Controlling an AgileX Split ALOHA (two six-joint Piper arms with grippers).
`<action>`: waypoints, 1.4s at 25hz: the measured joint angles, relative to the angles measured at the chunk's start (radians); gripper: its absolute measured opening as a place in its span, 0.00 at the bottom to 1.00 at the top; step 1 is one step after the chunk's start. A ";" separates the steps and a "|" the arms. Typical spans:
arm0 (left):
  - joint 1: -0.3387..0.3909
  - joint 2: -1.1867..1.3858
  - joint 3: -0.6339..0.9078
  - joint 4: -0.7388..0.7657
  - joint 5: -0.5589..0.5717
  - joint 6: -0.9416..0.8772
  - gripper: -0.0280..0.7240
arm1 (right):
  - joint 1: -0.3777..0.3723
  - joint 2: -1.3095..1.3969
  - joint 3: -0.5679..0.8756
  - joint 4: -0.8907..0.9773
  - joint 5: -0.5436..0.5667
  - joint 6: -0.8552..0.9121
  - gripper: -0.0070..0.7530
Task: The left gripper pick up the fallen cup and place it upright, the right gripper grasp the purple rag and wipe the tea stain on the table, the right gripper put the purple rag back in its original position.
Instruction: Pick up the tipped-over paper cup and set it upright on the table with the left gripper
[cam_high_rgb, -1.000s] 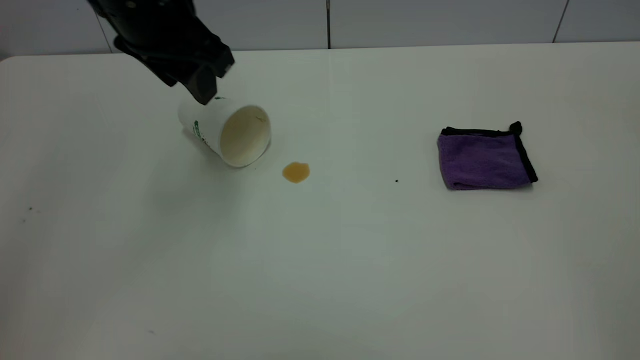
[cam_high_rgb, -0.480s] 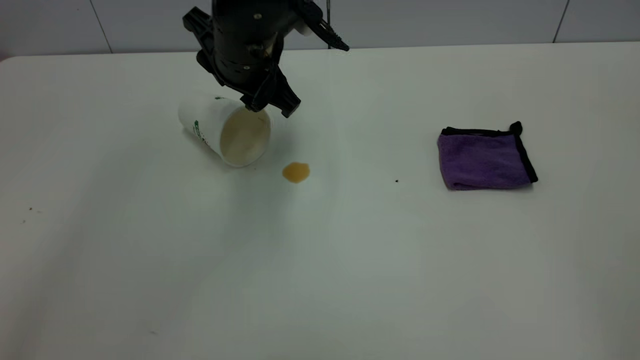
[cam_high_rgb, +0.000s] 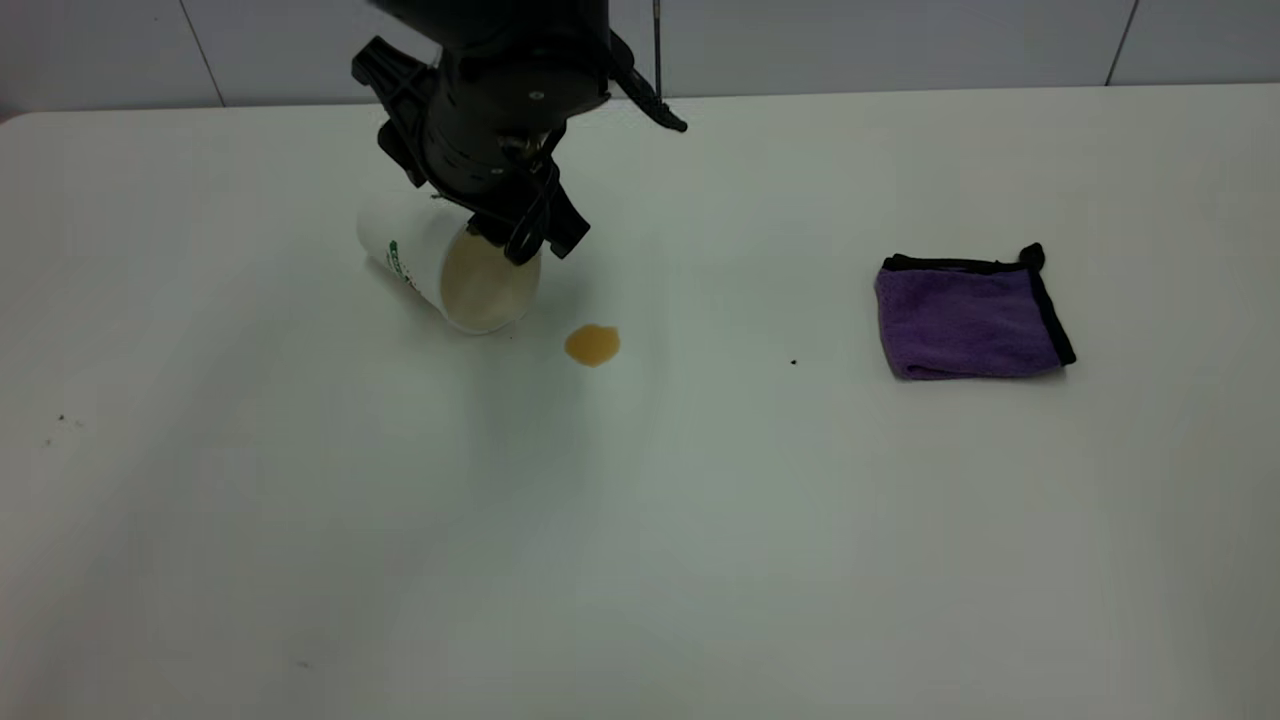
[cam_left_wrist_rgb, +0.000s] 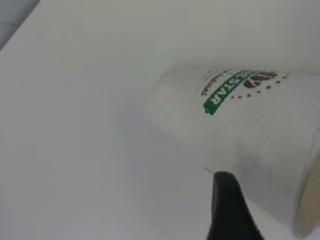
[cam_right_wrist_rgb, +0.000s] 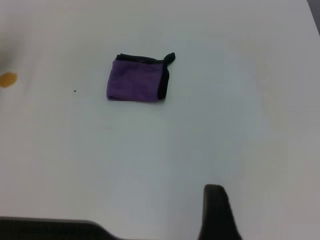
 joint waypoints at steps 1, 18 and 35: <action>0.000 0.007 0.000 0.004 -0.001 0.000 0.66 | 0.000 0.000 0.000 0.000 0.000 0.000 0.71; 0.000 0.045 0.000 0.103 -0.004 -0.050 0.66 | 0.000 0.000 0.000 0.000 0.000 0.000 0.71; 0.000 0.118 -0.002 0.206 0.025 -0.091 0.66 | 0.000 0.000 0.000 0.001 0.000 0.000 0.71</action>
